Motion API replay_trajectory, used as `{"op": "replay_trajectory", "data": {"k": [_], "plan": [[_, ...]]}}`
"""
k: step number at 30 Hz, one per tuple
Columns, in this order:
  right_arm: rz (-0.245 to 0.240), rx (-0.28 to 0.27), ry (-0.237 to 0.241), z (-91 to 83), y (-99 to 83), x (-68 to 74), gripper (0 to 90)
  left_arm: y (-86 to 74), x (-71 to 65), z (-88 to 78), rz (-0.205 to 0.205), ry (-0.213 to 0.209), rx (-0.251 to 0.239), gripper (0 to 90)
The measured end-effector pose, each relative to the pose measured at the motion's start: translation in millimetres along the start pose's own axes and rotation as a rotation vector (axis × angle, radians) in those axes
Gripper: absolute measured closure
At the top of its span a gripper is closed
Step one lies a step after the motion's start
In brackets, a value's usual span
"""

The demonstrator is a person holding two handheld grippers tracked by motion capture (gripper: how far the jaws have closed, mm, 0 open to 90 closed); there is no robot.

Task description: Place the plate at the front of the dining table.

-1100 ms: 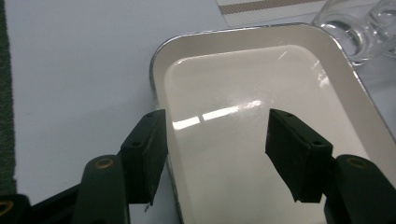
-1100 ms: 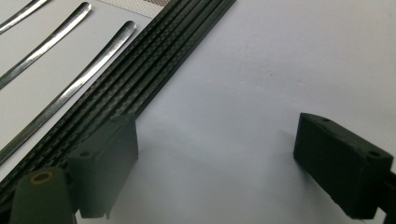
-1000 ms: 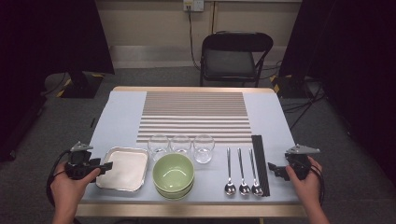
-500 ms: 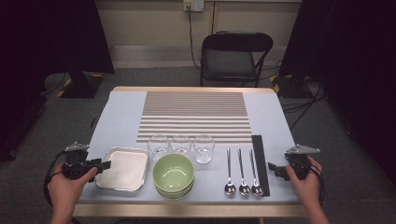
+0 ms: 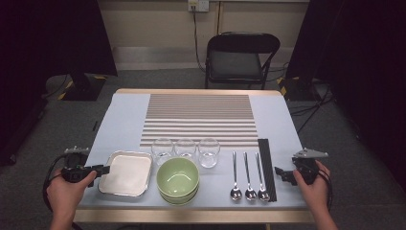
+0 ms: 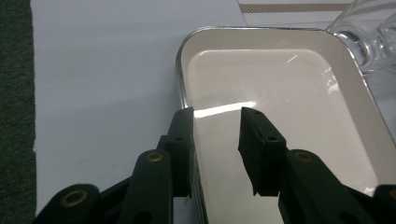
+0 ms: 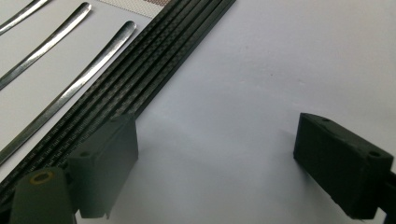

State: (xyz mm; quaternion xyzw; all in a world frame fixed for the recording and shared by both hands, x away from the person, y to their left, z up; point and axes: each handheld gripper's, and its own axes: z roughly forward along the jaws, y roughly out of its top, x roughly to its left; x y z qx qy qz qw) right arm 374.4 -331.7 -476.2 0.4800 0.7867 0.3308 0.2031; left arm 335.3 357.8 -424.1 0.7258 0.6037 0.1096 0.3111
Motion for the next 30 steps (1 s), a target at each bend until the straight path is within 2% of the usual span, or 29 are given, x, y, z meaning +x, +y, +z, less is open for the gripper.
{"op": "replay_trajectory", "data": {"k": [4,7,9,18,27,30], "plan": [[-0.001,0.000,0.000,0.1,0.0,-0.1,12.8,0.3,1.3,0.3,-0.008,-0.002,-0.002,69.3],[0.000,0.000,0.000,0.0,0.0,0.0,12.9,0.1,2.4,2.2,-0.011,0.002,0.013,69.9],[-0.001,0.000,0.000,0.0,0.0,-0.1,12.8,-0.2,3.5,3.8,-0.030,0.005,0.016,71.1],[-0.001,0.000,0.000,0.0,0.0,-0.1,12.9,1.4,5.1,5.6,-0.044,0.016,0.043,76.5],[0.001,0.001,-0.001,-0.1,0.0,0.1,12.9,3.3,7.5,5.8,-0.064,0.010,0.063,81.1],[0.000,0.000,0.000,0.0,0.0,0.0,12.8,4.1,8.8,5.4,-0.091,0.010,0.078,84.3]]}}
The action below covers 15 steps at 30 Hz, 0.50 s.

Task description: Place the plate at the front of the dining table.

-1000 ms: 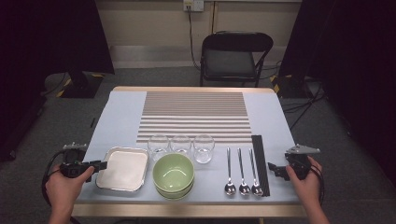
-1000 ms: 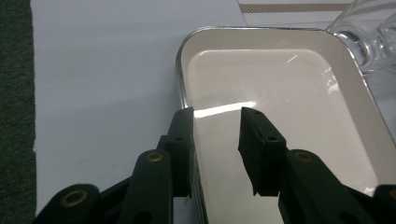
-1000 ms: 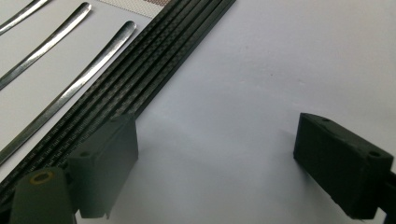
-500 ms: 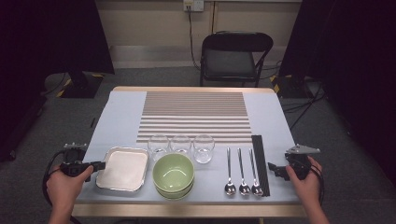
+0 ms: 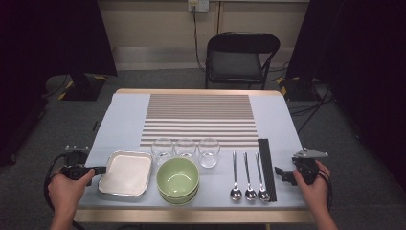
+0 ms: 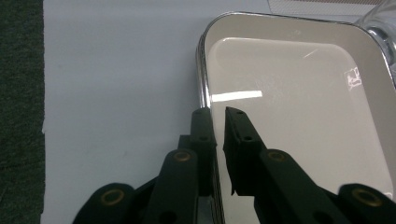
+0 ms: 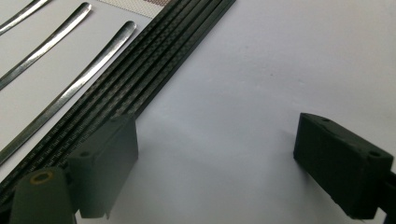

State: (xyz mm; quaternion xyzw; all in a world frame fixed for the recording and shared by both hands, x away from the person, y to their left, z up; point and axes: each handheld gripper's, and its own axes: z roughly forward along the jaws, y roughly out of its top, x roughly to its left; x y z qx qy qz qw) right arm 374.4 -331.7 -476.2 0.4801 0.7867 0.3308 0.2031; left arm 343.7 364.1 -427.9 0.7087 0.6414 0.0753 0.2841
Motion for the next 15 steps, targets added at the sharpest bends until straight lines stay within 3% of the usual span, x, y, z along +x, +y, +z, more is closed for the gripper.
{"op": "replay_trajectory", "data": {"k": [15], "plan": [[-0.001,0.000,0.001,0.1,0.0,-0.2,12.8,1.6,0.5,-0.2,-0.056,0.010,0.012,88.1]]}}
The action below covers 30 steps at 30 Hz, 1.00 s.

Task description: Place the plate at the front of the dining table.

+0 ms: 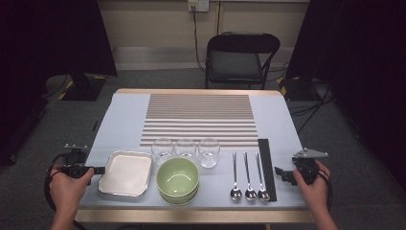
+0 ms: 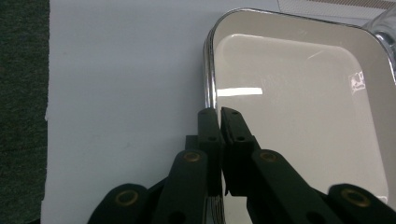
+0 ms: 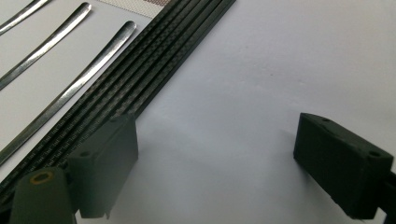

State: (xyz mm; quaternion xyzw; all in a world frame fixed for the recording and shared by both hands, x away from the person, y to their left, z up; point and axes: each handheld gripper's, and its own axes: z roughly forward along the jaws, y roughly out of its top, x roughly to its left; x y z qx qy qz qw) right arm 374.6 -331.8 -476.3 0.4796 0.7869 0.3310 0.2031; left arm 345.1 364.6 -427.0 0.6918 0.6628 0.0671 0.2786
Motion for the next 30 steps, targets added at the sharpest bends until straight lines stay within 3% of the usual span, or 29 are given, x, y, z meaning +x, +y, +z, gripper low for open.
{"op": "replay_trajectory", "data": {"k": [9,21,30], "plan": [[0.002,0.000,0.001,0.0,0.1,-0.1,12.8,2.6,0.8,-0.5,-0.017,-0.004,0.017,88.5],[0.001,0.000,0.001,0.0,0.0,-0.1,12.8,3.6,0.5,-3.5,-0.038,-0.002,0.001,89.0],[0.002,0.000,0.001,0.0,0.0,0.0,12.8,4.0,-1.3,-6.4,-0.026,0.007,-0.016,89.0]]}}
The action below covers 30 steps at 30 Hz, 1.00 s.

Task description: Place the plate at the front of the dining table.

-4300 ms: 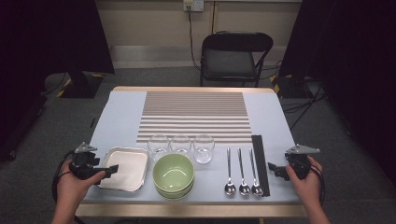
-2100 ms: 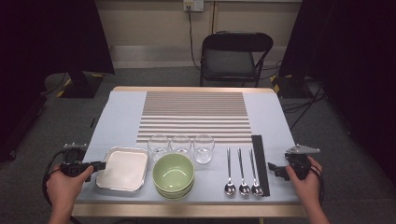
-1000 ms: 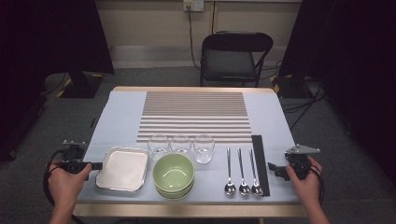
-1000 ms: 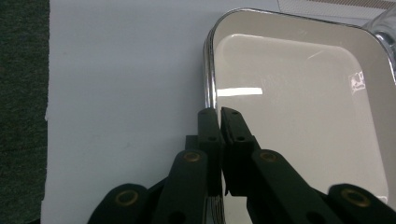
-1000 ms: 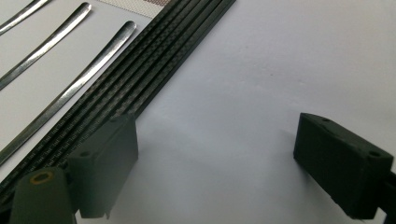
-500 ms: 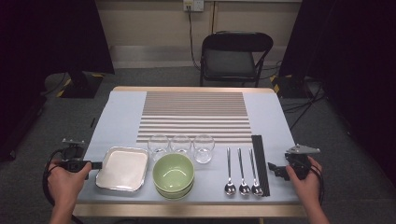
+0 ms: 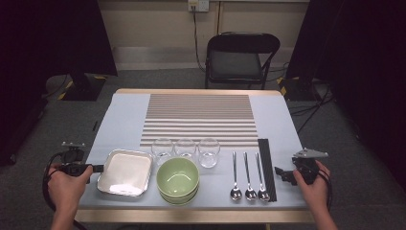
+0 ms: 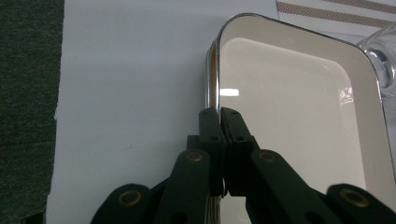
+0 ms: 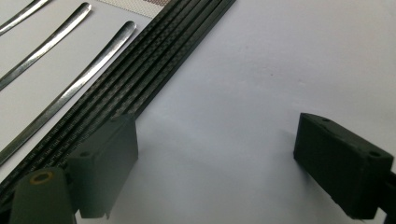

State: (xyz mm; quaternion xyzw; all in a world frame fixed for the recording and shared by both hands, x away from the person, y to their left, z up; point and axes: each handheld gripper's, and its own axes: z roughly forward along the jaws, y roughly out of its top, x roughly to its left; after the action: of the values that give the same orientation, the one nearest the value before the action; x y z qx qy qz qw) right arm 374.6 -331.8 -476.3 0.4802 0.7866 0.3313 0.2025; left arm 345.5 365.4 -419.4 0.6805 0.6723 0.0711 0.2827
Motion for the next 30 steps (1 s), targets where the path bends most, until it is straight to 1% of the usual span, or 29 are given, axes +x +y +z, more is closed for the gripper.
{"op": "replay_trajectory", "data": {"k": [2,4,14,18,23,24,28,30], "plan": [[0.000,0.000,0.000,0.0,0.0,0.0,12.8,0.3,0.2,-1.3,0.003,0.004,0.002,89.0],[0.000,0.000,0.000,0.0,0.0,0.0,12.8,0.3,0.0,-2.4,-0.002,-0.003,-0.005,89.0],[0.000,0.000,0.000,0.0,0.0,0.0,12.8,0.2,-0.7,-3.7,0.001,0.005,-0.013,89.5],[0.000,0.000,0.000,0.0,0.0,0.0,12.8,0.0,0.4,-3.0,0.003,-0.004,-0.009,89.5],[0.002,0.001,0.001,0.0,0.0,0.0,12.8,-0.1,1.1,-3.0,-0.011,-0.008,-0.013,89.5],[0.002,0.001,0.001,0.0,0.1,0.1,12.8,0.1,1.3,-3.5,-0.004,-0.008,-0.008,89.5],[0.000,0.000,0.000,0.0,0.0,0.0,12.8,0.8,-1.0,-5.5,-0.003,0.011,-0.027,89.5],[0.001,0.000,0.000,0.0,0.0,0.0,12.8,0.7,-0.1,-7.4,-0.011,0.007,-0.036,89.5]]}}
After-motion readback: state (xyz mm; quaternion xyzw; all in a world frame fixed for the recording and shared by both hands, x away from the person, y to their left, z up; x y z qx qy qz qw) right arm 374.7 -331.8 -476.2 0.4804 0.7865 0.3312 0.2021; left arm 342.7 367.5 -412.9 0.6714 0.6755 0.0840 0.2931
